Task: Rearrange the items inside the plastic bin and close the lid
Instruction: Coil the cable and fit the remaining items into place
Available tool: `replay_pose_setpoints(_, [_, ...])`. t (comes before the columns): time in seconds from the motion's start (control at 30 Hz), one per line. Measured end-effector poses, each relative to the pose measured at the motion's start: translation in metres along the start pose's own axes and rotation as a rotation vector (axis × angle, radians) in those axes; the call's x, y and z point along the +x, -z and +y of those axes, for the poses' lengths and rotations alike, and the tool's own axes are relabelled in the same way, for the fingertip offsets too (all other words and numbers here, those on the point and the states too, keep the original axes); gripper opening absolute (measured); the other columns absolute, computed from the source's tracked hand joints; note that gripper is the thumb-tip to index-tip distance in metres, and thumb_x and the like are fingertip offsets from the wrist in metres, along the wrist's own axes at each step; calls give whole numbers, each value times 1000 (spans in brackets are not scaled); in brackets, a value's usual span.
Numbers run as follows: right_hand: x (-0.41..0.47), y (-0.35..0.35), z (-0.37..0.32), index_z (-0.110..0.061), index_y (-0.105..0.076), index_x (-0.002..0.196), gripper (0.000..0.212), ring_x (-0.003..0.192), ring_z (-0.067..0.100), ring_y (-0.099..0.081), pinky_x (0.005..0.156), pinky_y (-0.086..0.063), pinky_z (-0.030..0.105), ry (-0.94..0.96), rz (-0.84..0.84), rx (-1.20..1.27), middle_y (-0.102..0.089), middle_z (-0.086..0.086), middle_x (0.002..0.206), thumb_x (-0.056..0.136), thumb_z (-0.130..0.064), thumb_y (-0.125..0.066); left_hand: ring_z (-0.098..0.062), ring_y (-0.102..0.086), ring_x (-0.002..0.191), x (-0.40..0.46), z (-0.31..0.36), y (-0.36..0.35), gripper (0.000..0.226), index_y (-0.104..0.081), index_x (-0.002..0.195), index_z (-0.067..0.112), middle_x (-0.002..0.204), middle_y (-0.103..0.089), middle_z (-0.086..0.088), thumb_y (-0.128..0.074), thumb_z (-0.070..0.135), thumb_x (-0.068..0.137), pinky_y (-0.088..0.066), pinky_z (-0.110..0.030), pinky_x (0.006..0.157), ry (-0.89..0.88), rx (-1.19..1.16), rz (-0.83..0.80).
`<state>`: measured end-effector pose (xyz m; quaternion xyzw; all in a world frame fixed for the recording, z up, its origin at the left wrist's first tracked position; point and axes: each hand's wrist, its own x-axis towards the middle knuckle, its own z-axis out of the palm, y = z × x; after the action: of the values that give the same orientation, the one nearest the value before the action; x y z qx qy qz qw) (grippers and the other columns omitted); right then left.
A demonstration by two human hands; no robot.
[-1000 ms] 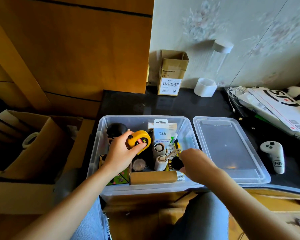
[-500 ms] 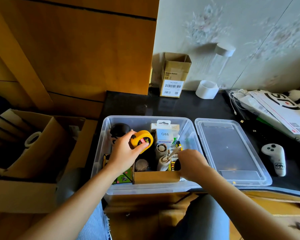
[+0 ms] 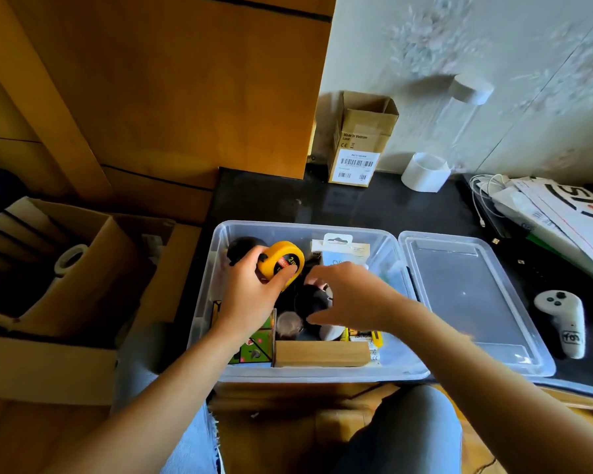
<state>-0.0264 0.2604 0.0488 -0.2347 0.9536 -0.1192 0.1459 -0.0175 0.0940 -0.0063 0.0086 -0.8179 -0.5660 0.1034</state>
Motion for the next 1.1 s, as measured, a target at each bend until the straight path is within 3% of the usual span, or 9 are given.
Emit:
replay_pose_setpoints(0.13, [26, -19, -11, -15, -60, 111, 44, 85, 21, -62, 69, -53, 30, 71, -155, -158, -66, 2, 96, 76, -41, -69, -10, -63, 87, 0, 0, 0, 27, -61, 104, 16, 93, -67, 0, -70, 28, 82, -50, -13, 71, 11, -12, 12])
replay_pose_setpoints(0.23, [37, -31, -16, -12, -61, 108, 41, 78, 19, -58, 62, -47, 27, 104, -219, -200, -65, 3, 93, 79, -39, -69, -7, -62, 86, 2, 0, 0, 28, -61, 105, 15, 94, -67, 0, -70, 27, 82, -46, -5, 68, 19, -15, 13])
replay_pose_setpoints(0.4, [43, -44, -17, -8, -60, 109, 33, 89, 26, -60, 74, -53, 35, 99, -310, -204, -64, 9, 99, 85, -29, -63, -12, -63, 89, 4, -1, 0, 33, -61, 110, 11, 97, -68, -2, -70, 28, 83, -49, -11, 71, 38, -16, 12])
replay_pose_setpoints(0.57, [43, -48, -17, -7, -62, 107, 24, 85, 27, -61, 68, -49, 33, 84, -392, -218, -65, 11, 96, 88, -22, -59, -7, -62, 85, 2, 0, -1, 31, -60, 109, 15, 96, -66, 1, -69, 30, 83, -48, -7, 68, 34, -5, 2])
replay_pose_setpoints(0.73, [44, -46, -17, -10, -64, 103, 26, 73, 21, -57, 50, -38, 22, 78, -416, -222, -62, 4, 83, 88, -31, -58, 1, -59, 81, 1, 3, -1, 27, -56, 104, 22, 91, -62, 7, -69, 30, 83, -45, -2, 66, 32, -7, -9])
replay_pose_setpoints(0.83, [42, -42, -16, -14, -61, 84, 19, 61, 16, -52, 48, -36, 20, 53, -431, -192, -57, 1, 70, 87, -33, -58, 2, -58, 79, 1, 3, 0, 27, -55, 104, 23, 90, -61, 8, -70, 30, 82, -42, 0, 64, 24, 4, -3])
replay_pose_setpoints(0.93, [39, -37, -17, -25, -42, 53, 38, 48, 12, -47, 44, -32, 18, -18, -458, -180, -49, -2, 53, 85, -35, -59, -3, -59, 82, 2, 1, -1, 32, -59, 109, 17, 94, -63, 4, -69, 31, 83, -44, -1, 66, 23, 22, -4])
replay_pose_setpoints(1.03, [41, -36, -15, -15, -54, 56, 37, 51, 16, -62, 54, -48, 18, -150, -532, -98, -60, -1, 53, 83, -40, -59, 0, -58, 80, 2, 1, -1, 27, -56, 104, 22, 92, -62, 7, -69, 31, 83, -43, 0, 64, 20, 5, -7])
replay_pose_setpoints(1.1, [44, -37, -16, -15, -53, 58, 38, 51, 17, -62, 55, -48, 20, -202, -554, -90, -60, 0, 57, 82, -43, -59, 2, -57, 79, 2, 2, 0, 26, -54, 102, 25, 90, -61, 8, -69, 32, 83, -44, -2, 64, 18, 11, -6])
